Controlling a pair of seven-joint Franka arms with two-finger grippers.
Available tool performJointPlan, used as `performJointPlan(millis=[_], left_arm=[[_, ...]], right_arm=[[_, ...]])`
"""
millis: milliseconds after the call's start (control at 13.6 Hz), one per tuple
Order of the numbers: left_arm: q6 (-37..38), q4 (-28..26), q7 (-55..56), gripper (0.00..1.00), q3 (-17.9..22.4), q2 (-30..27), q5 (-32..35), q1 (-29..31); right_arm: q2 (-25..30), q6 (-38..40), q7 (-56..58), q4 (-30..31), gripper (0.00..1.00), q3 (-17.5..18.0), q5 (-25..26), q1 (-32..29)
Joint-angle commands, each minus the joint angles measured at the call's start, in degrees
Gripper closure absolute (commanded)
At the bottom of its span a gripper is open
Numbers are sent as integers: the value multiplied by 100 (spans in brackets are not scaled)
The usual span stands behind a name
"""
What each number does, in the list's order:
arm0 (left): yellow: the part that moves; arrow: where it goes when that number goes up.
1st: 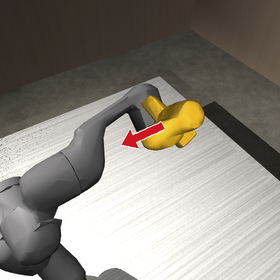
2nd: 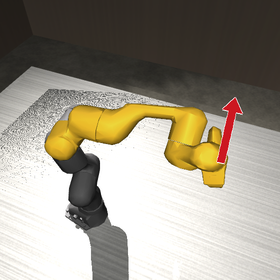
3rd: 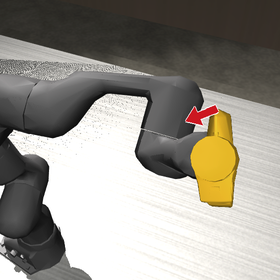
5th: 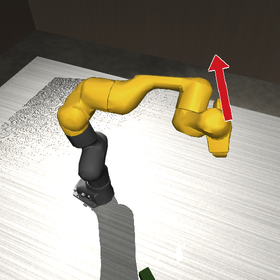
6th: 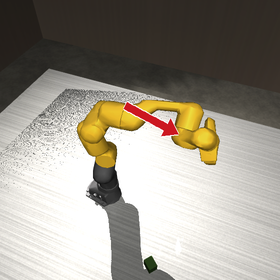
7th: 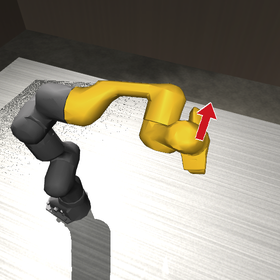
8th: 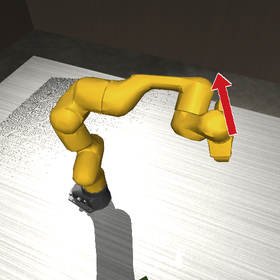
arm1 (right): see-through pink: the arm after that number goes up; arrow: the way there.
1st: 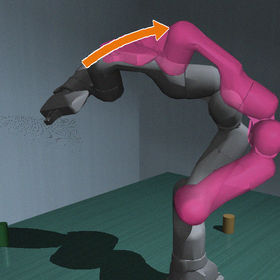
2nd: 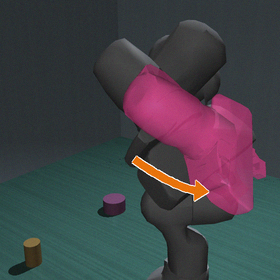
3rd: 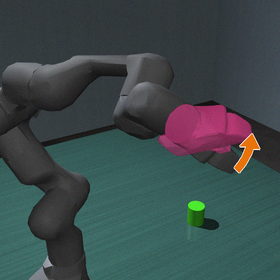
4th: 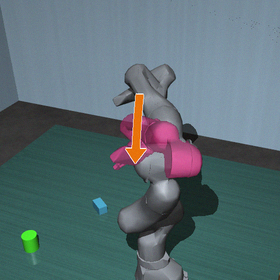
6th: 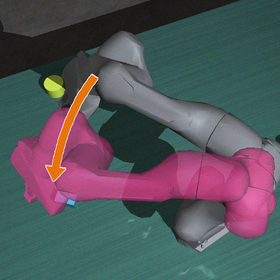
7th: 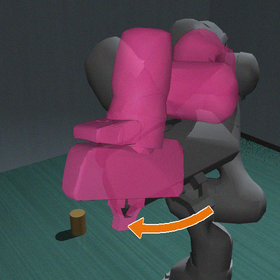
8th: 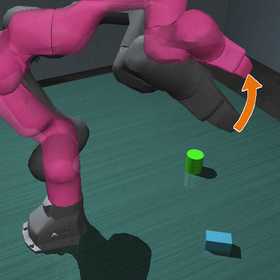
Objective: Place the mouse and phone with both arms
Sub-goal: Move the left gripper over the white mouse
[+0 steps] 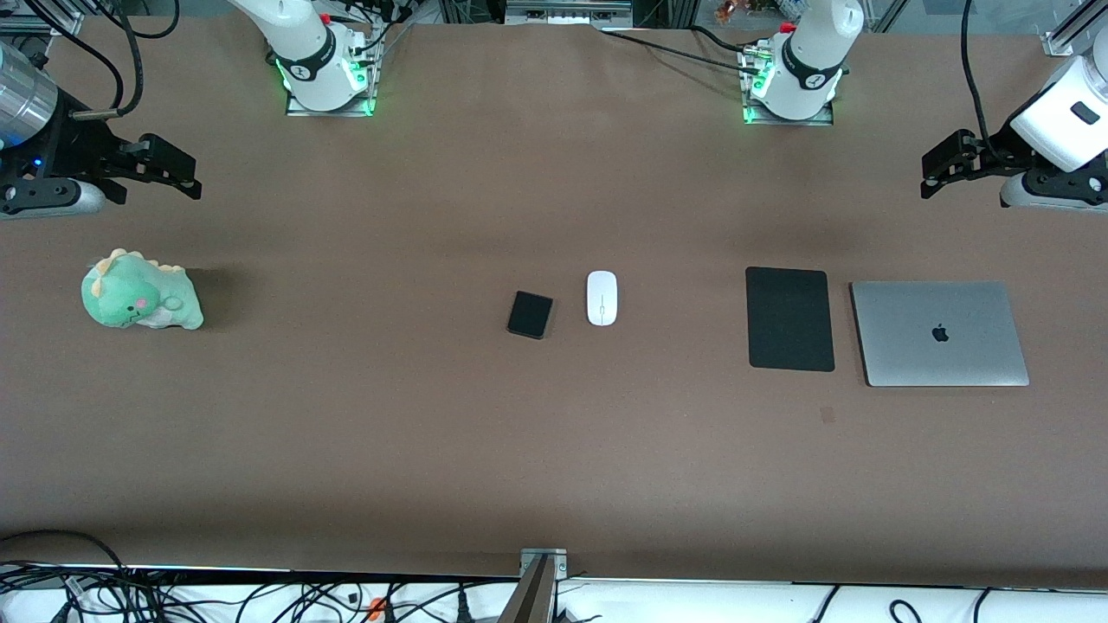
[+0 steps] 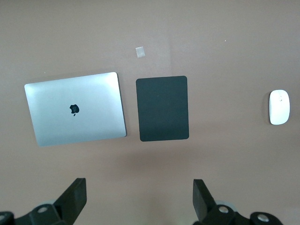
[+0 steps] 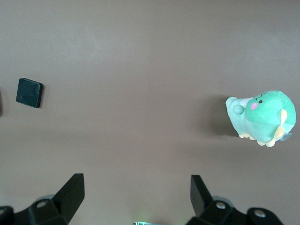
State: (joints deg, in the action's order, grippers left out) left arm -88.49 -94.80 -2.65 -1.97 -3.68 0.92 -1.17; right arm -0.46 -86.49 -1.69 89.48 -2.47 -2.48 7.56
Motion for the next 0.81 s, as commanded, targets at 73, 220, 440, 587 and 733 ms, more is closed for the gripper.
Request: performJointPlan(millis=[73,220,440,587,733], left_arm=[[148,155,-104,0,13,52,75,-32],[226,260,-104,0,13,130,66,-23],[497,322,-96,0,21,341,5,3],[613,313,-130,0,21,447,-4,3],[806,304,-131,0,-14,701,-21,-93]], right_arm=[[134,1,99,79,0,45,98,-61],[134,1,99,79,0,45,98,-61],[134,1,99,79,0,45,98,-61],[134,9,99,79,0,36,90,-61],[134,1,99,79,0,28,98,-61]])
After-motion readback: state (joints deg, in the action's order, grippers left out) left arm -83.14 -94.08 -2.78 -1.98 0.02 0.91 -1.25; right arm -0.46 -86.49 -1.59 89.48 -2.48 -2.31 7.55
